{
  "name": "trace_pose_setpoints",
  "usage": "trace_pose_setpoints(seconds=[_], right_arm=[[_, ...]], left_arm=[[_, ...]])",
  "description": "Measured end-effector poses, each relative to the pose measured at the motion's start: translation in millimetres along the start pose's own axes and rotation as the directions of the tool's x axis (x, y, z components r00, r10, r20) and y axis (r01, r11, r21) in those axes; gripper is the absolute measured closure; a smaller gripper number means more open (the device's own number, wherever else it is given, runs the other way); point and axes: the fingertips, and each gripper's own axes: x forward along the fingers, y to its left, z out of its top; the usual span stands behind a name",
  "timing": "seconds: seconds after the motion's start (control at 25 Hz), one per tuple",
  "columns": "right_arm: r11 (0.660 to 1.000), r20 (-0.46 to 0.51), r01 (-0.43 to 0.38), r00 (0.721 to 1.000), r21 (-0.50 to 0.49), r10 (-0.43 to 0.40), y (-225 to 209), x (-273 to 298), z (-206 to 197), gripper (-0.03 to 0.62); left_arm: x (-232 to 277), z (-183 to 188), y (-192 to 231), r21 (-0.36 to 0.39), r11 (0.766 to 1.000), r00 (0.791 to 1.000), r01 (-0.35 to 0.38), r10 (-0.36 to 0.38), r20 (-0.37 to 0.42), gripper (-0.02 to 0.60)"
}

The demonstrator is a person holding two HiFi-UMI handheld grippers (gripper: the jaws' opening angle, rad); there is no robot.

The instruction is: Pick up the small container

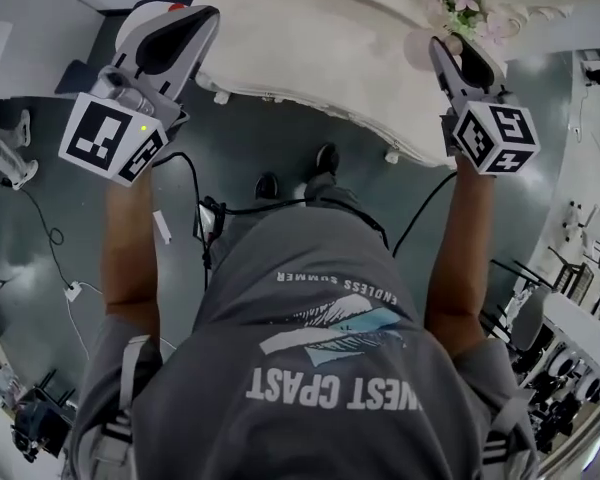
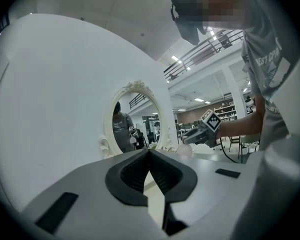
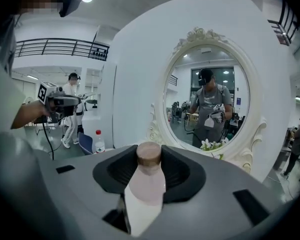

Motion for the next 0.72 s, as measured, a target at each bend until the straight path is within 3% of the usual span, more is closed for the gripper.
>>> trace_pose_setpoints(seconds=[0.28, 0.72], right_arm=[[1.000, 0.050, 0.014, 0.999, -0.022, -0.013, 12.7, -29.8, 38.9, 0.430], [0.997, 0.104, 0.038, 0.994, -0.064, -0.032, 29.6, -70.8, 79.6, 0.430]], left_arm=[[7.3, 18.8, -15.6, 0.023, 0.998, 0.997, 0.055, -0.056, 0.059, 0.565], [12.3, 23.5, -40.8, -0.009, 0.993, 0.989, 0.118, -0.117, 0.087, 0.565]])
